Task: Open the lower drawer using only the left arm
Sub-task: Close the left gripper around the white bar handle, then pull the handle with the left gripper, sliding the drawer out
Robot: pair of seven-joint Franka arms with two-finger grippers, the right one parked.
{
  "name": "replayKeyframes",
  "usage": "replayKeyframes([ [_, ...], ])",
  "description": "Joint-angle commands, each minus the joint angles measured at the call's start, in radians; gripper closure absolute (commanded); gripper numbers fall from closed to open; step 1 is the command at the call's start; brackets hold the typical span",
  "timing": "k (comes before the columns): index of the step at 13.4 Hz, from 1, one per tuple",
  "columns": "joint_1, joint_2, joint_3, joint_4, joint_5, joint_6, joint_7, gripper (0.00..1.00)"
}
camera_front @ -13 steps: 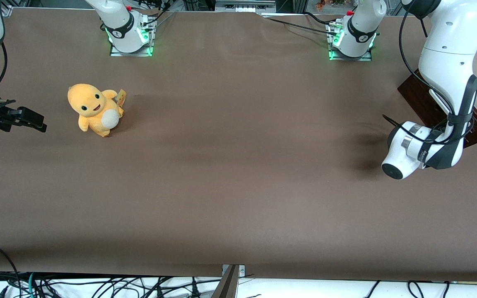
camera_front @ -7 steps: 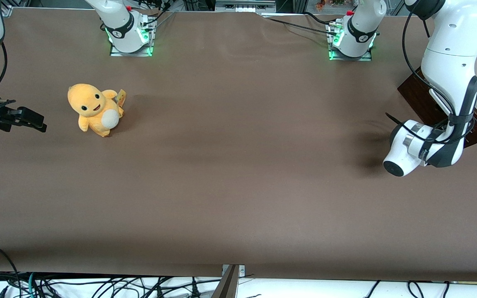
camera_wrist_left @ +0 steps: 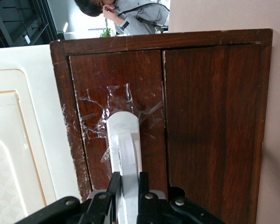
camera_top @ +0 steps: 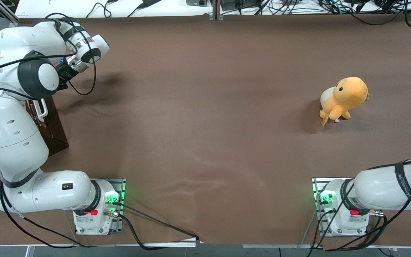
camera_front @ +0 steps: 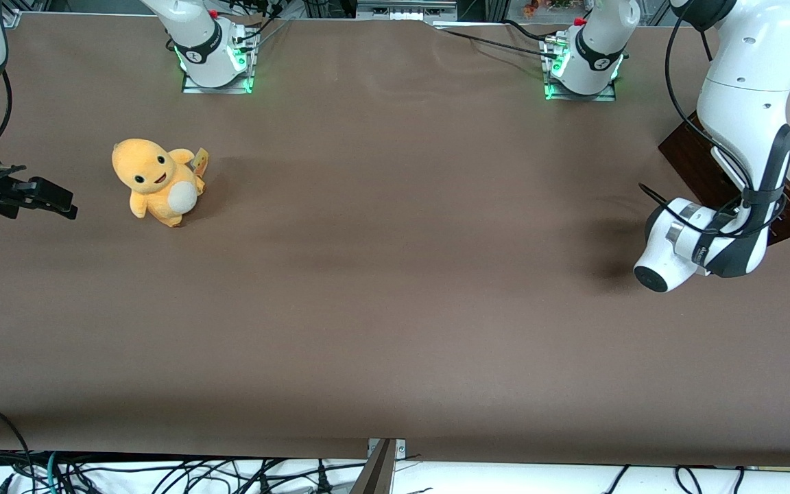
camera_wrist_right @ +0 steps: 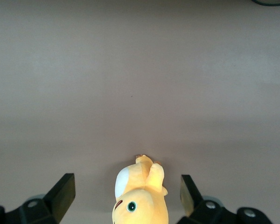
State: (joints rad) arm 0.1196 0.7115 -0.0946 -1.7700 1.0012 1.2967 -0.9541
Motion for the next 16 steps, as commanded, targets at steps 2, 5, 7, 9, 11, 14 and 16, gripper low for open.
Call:
replayKeyframes([
  [2,0.0,-0.012,-0.004,-0.019,0.024,0.013,0.024,0.91],
  [5,-0.008,-0.012,-0.004,-0.011,0.022,0.007,0.02,1.0],
  [7,-0.023,-0.011,-0.007,-0.002,0.017,-0.011,0.024,1.0],
  [9,-0.046,-0.011,-0.007,0.001,0.01,-0.016,0.024,1.0],
  [11,-0.063,-0.001,-0.007,0.015,0.002,-0.023,0.02,1.0],
  [14,-0.084,0.006,-0.007,0.021,-0.001,-0.033,0.02,1.0],
  [16,-0.101,0.012,-0.007,0.047,-0.03,-0.04,0.02,1.0],
])
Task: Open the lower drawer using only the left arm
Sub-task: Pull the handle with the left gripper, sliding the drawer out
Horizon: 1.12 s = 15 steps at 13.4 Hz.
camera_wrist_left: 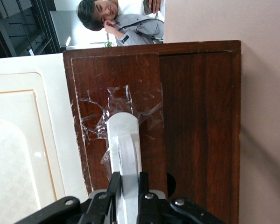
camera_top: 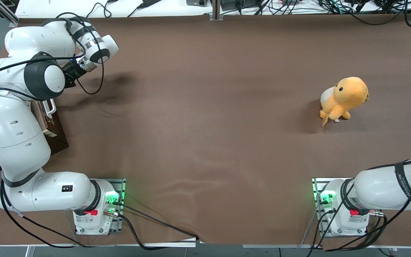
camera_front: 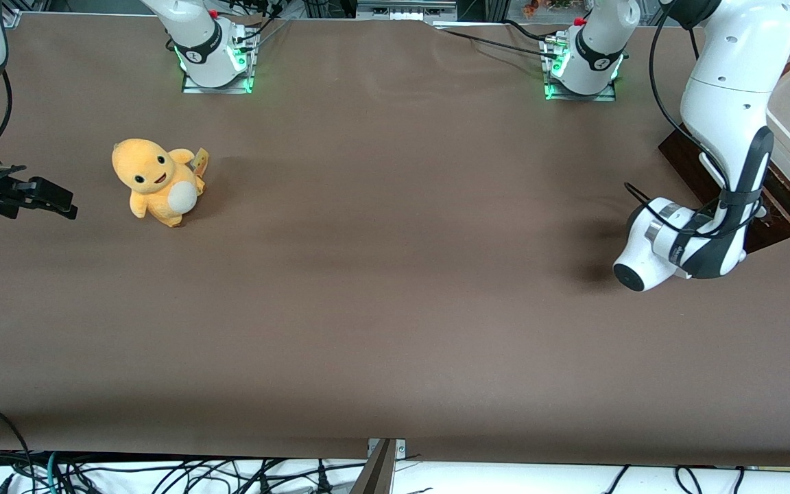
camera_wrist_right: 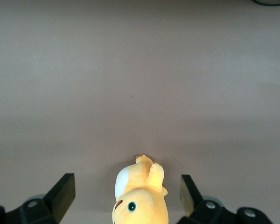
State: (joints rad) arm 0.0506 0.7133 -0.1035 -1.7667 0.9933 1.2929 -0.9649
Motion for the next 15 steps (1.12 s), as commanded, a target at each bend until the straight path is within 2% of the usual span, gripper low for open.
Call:
replayKeyframes([
  [1,-0.046,0.014,0.002,0.05,-0.034,-0.043,0.031,1.0],
  [11,-0.116,0.043,0.001,0.128,-0.107,-0.087,0.031,1.0],
  [15,-0.124,0.049,0.001,0.139,-0.113,-0.092,0.031,1.0],
])
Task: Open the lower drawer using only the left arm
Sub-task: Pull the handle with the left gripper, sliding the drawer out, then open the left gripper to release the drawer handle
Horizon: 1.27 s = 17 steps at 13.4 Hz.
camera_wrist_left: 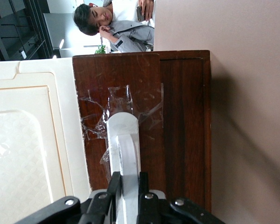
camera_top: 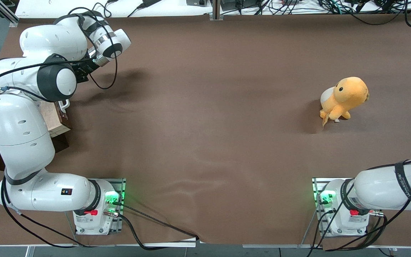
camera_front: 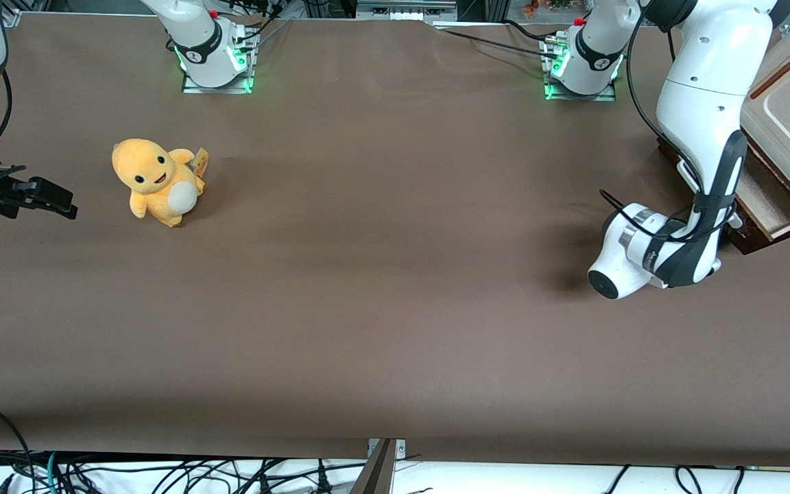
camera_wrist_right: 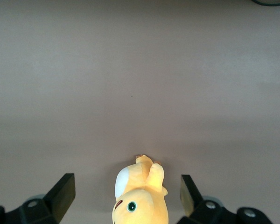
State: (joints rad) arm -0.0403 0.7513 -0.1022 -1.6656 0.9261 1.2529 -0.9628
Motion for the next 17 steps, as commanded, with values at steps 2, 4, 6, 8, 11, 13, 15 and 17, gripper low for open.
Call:
replayKeyframes([
  [2,-0.04,0.01,-0.001,0.038,-0.053,-0.052,0.032,0.03],
  [4,-0.043,0.003,-0.005,0.065,-0.059,-0.053,0.029,0.0],
  [6,-0.05,0.003,-0.007,0.133,-0.122,-0.09,0.039,0.0],
  [8,-0.05,-0.001,-0.008,0.2,-0.197,-0.093,0.055,0.0],
  [11,-0.035,-0.021,-0.008,0.358,-0.421,-0.093,0.114,0.0],
  [13,-0.011,-0.046,-0.002,0.418,-0.554,-0.093,0.179,0.0],
  [15,0.046,-0.075,-0.01,0.466,-0.663,-0.089,0.261,0.0],
  [17,0.101,-0.113,-0.01,0.474,-0.783,-0.061,0.326,0.0],
])
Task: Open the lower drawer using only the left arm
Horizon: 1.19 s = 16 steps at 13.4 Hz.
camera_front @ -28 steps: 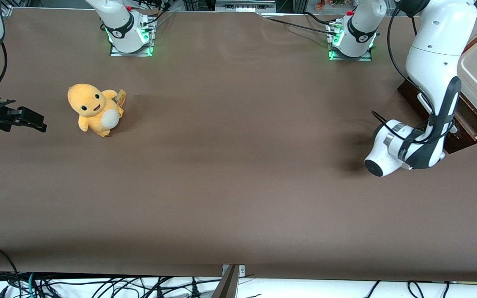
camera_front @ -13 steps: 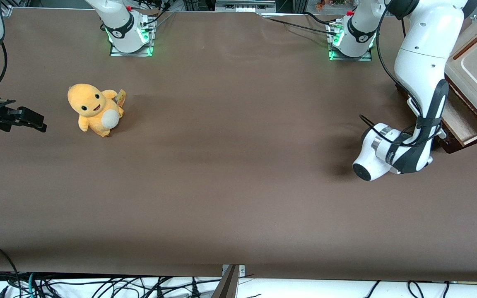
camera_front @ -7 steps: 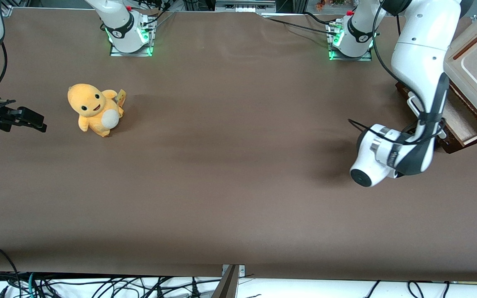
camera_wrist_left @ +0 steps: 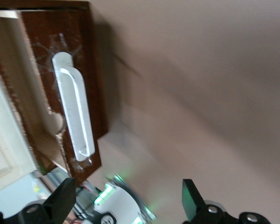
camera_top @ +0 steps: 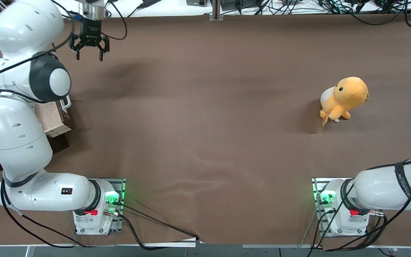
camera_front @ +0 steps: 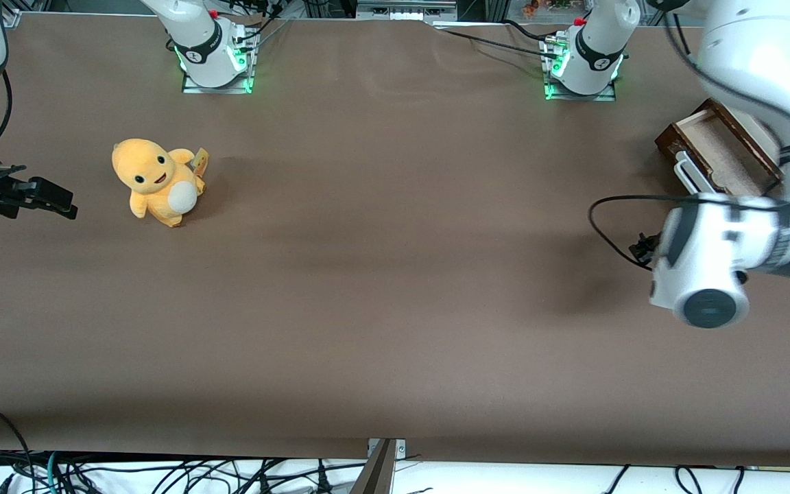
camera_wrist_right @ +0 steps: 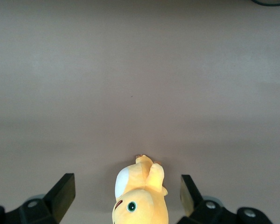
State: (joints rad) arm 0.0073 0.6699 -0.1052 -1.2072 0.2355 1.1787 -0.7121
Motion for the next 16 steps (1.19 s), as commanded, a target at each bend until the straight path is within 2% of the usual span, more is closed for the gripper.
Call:
replayKeyframes([
  [1,0.069,-0.045,-0.005,0.014,-0.111,0.03,0.107,0.0],
  [3,0.092,-0.078,-0.005,0.014,-0.143,0.05,0.184,0.0],
  [5,0.161,-0.121,-0.007,0.006,-0.183,0.099,0.283,0.0],
  [6,0.171,-0.163,-0.001,-0.023,-0.215,0.151,0.371,0.0],
  [8,0.174,-0.254,0.009,-0.125,-0.228,0.273,0.524,0.0],
  [11,0.165,-0.43,0.012,-0.357,-0.228,0.555,0.638,0.0],
  [14,0.126,-0.512,0.018,-0.409,-0.26,0.605,0.736,0.0],
  [16,0.089,-0.585,0.018,-0.436,-0.251,0.611,0.804,0.0],
])
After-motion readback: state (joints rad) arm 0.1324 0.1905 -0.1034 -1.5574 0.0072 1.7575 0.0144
